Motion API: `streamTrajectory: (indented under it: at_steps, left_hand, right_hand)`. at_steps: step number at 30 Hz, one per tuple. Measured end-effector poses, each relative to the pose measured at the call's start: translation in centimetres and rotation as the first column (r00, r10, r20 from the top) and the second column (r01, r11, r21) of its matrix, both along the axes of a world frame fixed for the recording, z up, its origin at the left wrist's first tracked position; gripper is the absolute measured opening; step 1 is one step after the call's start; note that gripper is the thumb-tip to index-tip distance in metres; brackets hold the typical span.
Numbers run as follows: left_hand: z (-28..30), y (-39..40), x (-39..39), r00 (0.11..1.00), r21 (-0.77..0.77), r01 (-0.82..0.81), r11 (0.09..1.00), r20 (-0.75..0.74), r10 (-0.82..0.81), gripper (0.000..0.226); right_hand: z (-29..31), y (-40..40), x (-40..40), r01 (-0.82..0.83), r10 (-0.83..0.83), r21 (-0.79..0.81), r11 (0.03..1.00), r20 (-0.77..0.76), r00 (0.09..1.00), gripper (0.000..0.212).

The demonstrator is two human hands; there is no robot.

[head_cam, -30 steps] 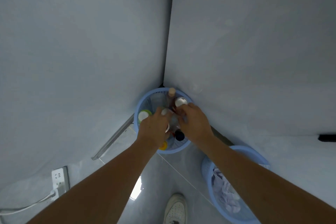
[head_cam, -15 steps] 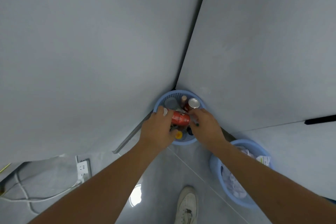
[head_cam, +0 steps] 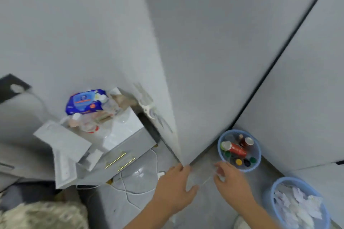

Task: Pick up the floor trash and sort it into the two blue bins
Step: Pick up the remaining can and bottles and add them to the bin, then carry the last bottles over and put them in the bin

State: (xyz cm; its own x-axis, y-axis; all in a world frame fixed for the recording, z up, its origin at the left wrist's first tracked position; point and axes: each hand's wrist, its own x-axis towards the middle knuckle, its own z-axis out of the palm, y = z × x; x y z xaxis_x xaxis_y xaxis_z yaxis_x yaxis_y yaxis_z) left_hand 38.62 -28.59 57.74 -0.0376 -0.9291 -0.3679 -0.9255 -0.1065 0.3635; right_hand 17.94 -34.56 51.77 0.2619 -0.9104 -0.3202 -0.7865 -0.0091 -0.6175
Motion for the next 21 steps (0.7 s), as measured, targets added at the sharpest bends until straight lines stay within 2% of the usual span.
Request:
streamTrajectory:
  at_steps: [6,9,11,17,21]
  left_hand:
    - [6.4,5.0,13.7,0.973,-0.099,-0.225,0.969,0.033,0.229,0.046]
    - [7.5,5.9,20.8,0.931,-0.172,-0.355,0.919,0.024,0.364,0.043]
    - [7.6,5.7,25.3,0.893,-0.234,-0.430,0.872,0.034,0.449,0.043]
    - [6.2,0.2,35.8,0.802,-0.378,-0.544,0.749,0.029,0.597,0.048]
    - [3.5,-4.1,38.9,0.787,-0.321,-0.567,0.759,0.061,0.614,0.057]
  right_hand:
    - [5.4,5.0,15.0,-0.242,0.242,-0.018,0.970,0.100,0.965,0.029]
    - [7.5,4.0,22.5,-0.348,0.354,-0.064,0.935,0.133,0.926,0.021]
    - [8.7,1.9,27.5,-0.357,0.374,-0.126,0.925,0.156,0.914,0.024]
    - [10.4,-7.8,40.5,-0.387,0.410,-0.320,0.865,0.004,0.912,0.042]
    - [9.1,-13.0,45.6,-0.427,0.416,-0.368,0.826,-0.112,0.902,0.055]
